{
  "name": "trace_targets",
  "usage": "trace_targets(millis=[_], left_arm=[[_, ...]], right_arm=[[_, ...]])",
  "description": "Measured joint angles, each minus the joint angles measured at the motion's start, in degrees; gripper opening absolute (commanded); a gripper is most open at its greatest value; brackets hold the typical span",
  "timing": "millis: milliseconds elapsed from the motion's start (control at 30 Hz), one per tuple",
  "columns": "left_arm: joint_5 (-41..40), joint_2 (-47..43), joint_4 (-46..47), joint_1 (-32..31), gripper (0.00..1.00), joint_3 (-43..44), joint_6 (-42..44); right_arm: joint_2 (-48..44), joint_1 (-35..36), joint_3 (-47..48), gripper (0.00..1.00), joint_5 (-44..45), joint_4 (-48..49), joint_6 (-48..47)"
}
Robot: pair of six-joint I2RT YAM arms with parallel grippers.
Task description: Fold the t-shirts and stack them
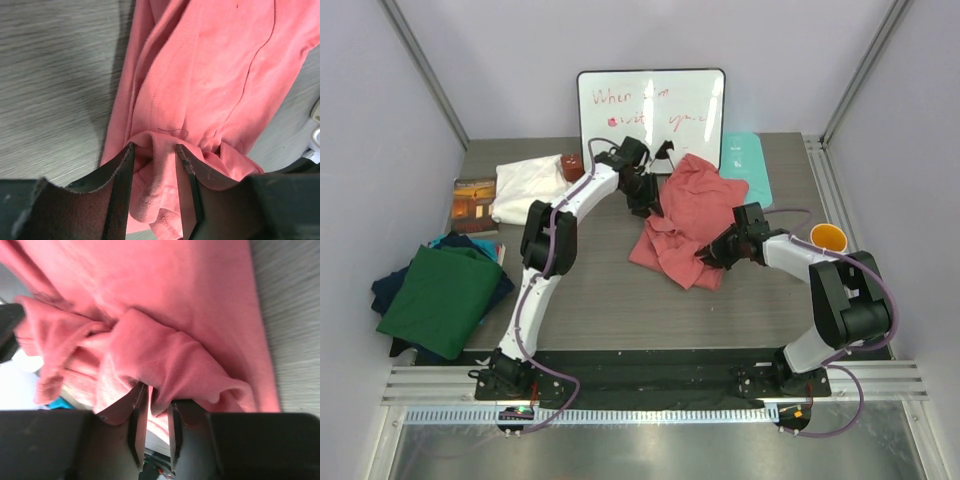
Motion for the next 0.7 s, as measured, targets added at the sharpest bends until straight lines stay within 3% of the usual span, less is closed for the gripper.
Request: trace_targets(millis=[233, 400, 533, 700], left_arm=[[-2.78, -6.88, 1.29, 1.9, 0.4, -8.09, 0.42], [-5.4, -16.57, 1.38, 3.69, 0.4, -15.63, 1.66], [-4.83, -25.11, 2.69, 3.89, 0.4, -23.45, 2.38], [-4.24, -28.83, 4.31, 0.04, 0.39, -30.21, 3.74]], right_arm=[[-1.2, -2.71, -4.74, 0.32, -2.23, 9.53, 8.09], [-1.14, -3.96, -9.75, 0.16, -4.83, 17.07, 13.07], [-1.01, -4.07, -13.07, 0.14, -6.16, 23.08, 17.49], [0.2, -4.39, -16.61, 0.11, -7.39, 31.01, 23.1]])
